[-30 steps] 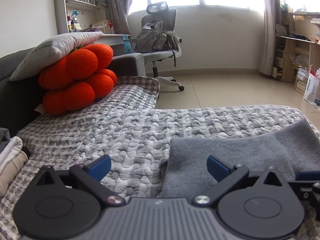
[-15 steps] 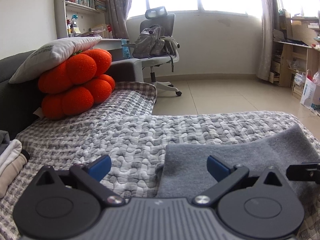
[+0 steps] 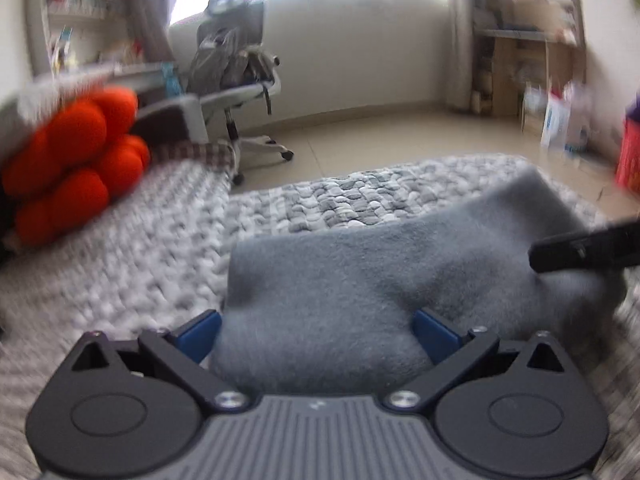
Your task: Fold clothes
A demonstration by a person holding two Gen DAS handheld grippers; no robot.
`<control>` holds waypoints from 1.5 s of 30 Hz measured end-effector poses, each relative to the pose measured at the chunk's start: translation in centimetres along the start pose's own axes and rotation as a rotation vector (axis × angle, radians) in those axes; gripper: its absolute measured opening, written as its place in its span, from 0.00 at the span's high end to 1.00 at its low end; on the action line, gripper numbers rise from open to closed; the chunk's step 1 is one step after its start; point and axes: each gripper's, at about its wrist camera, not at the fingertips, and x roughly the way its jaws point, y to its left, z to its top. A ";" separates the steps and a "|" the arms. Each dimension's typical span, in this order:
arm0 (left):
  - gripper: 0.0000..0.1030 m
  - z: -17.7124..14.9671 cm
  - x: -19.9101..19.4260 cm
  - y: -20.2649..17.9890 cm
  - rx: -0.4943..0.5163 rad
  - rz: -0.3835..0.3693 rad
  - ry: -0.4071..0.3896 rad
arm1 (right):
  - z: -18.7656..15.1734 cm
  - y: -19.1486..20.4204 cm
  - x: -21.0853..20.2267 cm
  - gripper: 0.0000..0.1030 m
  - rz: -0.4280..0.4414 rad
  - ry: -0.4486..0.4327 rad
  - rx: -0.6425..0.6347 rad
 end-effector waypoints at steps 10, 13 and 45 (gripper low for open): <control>0.00 0.1 0.1 -0.1 0.009 -0.003 -0.006 | -0.2 -3.5 -1.9 0.53 -0.088 -0.005 0.037; 0.00 0.2 0.1 -0.3 0.019 0.006 -0.010 | -0.4 -4.1 -3.2 0.52 -0.034 -0.005 0.079; 0.00 -0.1 0.1 -0.1 -0.010 0.009 -0.011 | -1.1 -6.6 -3.0 0.31 0.240 0.131 0.449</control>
